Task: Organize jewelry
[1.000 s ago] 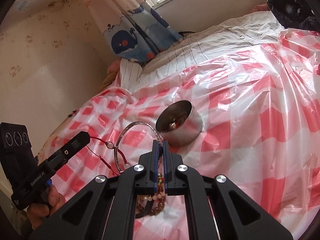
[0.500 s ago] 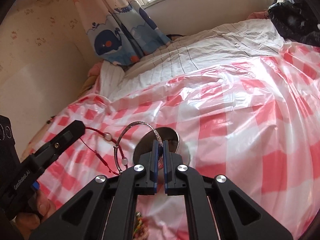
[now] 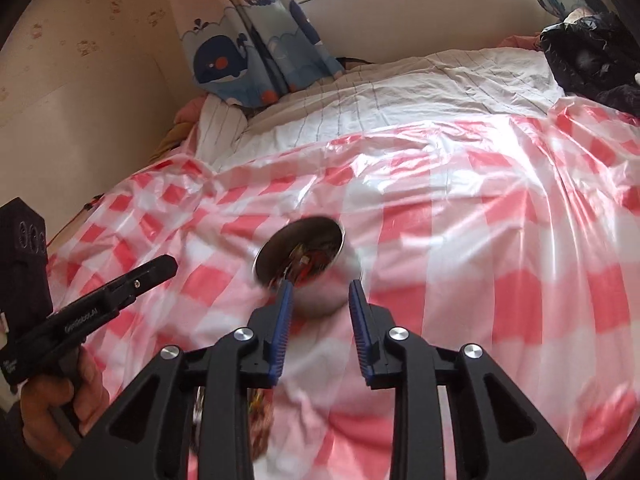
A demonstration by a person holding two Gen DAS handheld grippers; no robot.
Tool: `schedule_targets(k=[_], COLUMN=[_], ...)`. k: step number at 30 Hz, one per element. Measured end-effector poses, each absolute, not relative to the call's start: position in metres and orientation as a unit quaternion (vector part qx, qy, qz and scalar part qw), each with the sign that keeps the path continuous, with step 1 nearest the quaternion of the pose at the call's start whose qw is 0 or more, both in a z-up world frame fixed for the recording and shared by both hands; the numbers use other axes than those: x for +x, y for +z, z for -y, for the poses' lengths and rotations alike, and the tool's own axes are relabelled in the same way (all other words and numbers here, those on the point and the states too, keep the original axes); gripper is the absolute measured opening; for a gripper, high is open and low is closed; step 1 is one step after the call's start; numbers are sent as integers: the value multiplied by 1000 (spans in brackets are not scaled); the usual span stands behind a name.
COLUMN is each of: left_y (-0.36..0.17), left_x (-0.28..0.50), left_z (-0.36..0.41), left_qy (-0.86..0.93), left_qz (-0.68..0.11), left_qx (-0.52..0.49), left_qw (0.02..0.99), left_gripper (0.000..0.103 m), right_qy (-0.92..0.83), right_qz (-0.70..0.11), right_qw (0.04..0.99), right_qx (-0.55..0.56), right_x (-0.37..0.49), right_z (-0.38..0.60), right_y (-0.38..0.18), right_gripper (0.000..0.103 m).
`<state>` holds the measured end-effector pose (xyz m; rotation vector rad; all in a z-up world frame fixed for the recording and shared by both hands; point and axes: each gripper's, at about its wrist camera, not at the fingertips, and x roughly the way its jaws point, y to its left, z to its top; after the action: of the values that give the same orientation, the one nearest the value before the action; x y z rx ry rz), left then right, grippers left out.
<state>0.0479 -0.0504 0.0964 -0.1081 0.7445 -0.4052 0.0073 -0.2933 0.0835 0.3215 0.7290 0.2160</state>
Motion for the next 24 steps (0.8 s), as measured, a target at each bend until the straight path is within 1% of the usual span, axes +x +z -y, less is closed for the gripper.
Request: schedule_targets(k=[3, 7, 10, 12, 18, 19, 20, 24], left_y=[79, 60, 54, 50, 36, 35, 34, 29], left_x=[23, 10, 10, 12, 20, 22, 23, 28], left_z=[41, 38, 44, 48, 57, 57, 57, 55], left_qy=[-188, -189, -192, -189, -180, -178, -176, -173], left_qz=[-386, -412, -417, -421, -441, -443, -444, -453], left_qx=[-31, -22, -9, -3, 11, 12, 11, -3], left_qw=[903, 891, 889, 887, 879, 879, 878, 875], left_gripper=[9, 9, 9, 9, 9, 10, 11, 17], right_qy=[124, 141, 146, 145, 144, 145, 145, 149], right_qz=[-364, -381, -384, -388, -392, -392, -393, -397], right_qw=[910, 900, 900, 898, 896, 895, 895, 892], right_qx=[156, 158, 148, 147, 154, 154, 154, 154], right_x=[-15, -21, -21, -20, -17, -17, -16, -15], right_z=[284, 271, 263, 262, 264, 264, 264, 261], right_y=[72, 59, 55, 52, 48, 47, 47, 45], right_gripper=[38, 38, 39, 46, 48, 49, 52, 53])
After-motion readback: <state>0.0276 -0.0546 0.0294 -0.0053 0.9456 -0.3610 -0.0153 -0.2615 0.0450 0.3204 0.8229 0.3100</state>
